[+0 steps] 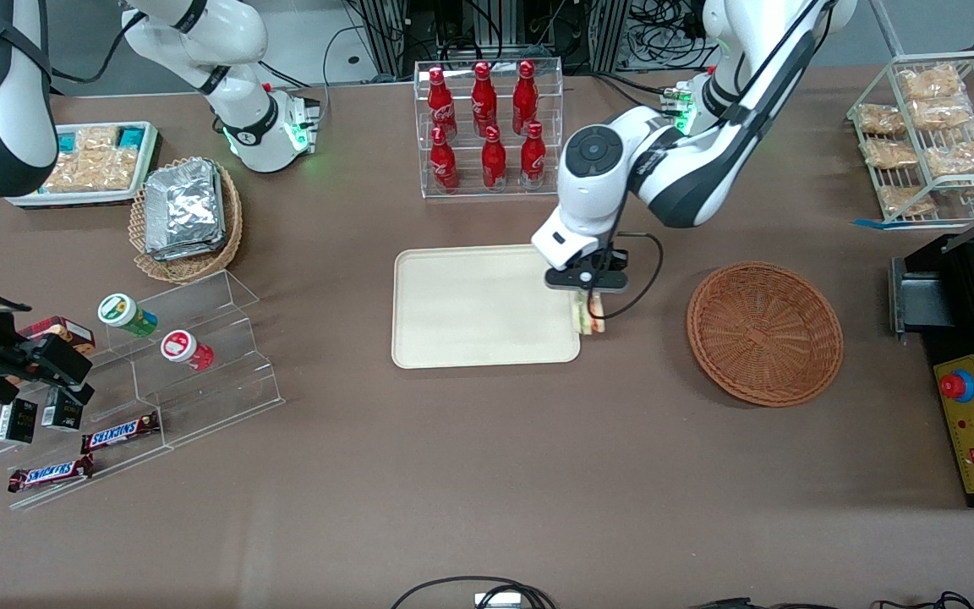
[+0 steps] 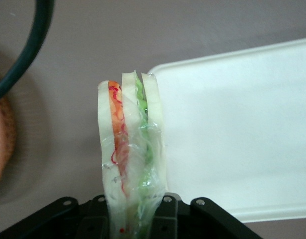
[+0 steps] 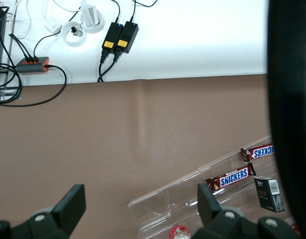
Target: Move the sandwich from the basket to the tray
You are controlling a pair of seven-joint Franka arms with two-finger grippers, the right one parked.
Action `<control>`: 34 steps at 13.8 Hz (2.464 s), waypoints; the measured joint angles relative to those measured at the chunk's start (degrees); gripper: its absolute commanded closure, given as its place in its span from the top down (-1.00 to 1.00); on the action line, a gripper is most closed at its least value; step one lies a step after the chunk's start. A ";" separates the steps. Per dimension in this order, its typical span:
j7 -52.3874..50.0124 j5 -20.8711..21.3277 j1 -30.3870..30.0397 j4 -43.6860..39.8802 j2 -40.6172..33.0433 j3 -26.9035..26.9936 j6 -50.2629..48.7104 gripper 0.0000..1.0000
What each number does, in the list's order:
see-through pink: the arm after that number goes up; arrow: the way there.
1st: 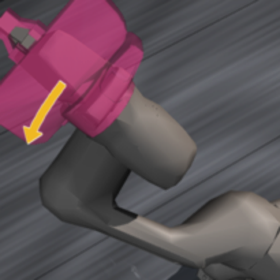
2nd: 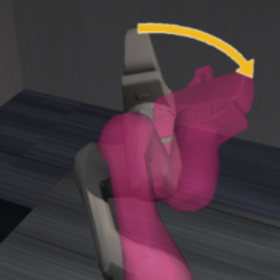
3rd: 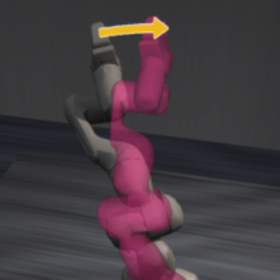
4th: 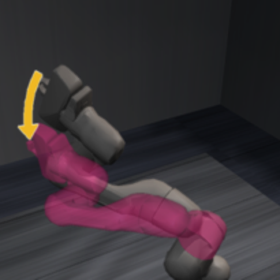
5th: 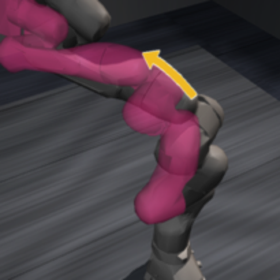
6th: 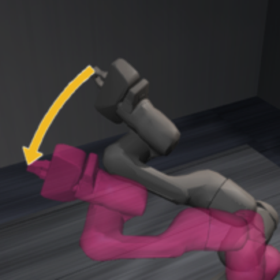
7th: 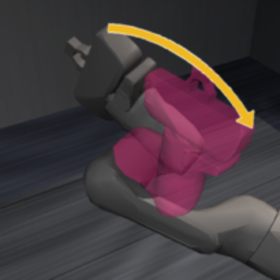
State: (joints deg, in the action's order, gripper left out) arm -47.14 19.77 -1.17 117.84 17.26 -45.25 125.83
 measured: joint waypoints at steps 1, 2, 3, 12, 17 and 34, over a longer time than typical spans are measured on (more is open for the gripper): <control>-1.14 0.87 0.13 -0.03 1.07 -0.98 0.55 -1.00; -2.22 1.58 0.79 -0.07 2.11 -1.61 1.33 -1.00; -3.40 1.93 1.92 -0.08 3.20 -1.81 2.23 -1.00; -8.38 10.88 4.58 -0.22 14.61 -1.83 6.68 -1.00; -13.45 15.05 5.08 -0.56 17.36 -1.81 6.69 -0.45; -19.60 15.79 4.31 -15.50 17.03 -1.80 -6.68 0.98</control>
State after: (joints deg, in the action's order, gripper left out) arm -66.74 35.56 3.14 102.34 34.29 -47.05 119.15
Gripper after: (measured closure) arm 0.009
